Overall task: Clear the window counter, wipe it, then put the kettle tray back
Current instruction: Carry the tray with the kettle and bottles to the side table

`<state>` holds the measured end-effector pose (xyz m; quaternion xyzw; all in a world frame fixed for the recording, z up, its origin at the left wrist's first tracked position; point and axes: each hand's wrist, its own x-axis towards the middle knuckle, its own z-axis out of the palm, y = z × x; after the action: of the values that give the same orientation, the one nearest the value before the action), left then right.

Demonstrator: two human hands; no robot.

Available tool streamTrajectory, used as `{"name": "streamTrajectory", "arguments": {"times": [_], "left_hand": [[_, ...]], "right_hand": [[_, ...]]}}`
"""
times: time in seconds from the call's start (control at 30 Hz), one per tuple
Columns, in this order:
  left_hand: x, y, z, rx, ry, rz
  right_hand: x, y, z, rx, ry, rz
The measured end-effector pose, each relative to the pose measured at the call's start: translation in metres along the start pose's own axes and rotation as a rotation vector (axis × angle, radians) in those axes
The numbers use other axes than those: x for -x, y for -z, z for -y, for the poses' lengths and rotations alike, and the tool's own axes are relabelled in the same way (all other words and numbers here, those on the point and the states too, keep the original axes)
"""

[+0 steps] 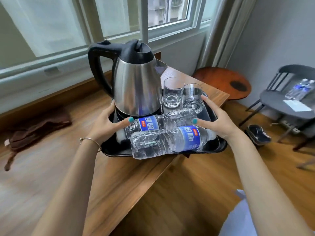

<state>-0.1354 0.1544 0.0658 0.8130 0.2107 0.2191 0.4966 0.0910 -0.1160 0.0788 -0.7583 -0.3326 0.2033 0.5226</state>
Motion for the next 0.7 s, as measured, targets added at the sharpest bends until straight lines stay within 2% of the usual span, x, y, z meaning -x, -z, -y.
{"name": "streamTrajectory", "arguments": {"times": [0.27, 0.53, 0.7], "left_hand": [[-0.075, -0.064, -0.01, 0.023, -0.05, 0.117], [-0.17, -0.12, -0.031, 0.031, -0.117, 0.221], [-0.24, -0.15, -0.042, 0.051, -0.138, 0.208]], "right_hand": [[-0.015, 0.066, -0.027, 0.003, -0.054, -0.102], [-0.067, 0.125, -0.052, 0.069, -0.071, -0.219], [-0.119, 0.166, -0.062, 0.082, -0.1, -0.237]]}}
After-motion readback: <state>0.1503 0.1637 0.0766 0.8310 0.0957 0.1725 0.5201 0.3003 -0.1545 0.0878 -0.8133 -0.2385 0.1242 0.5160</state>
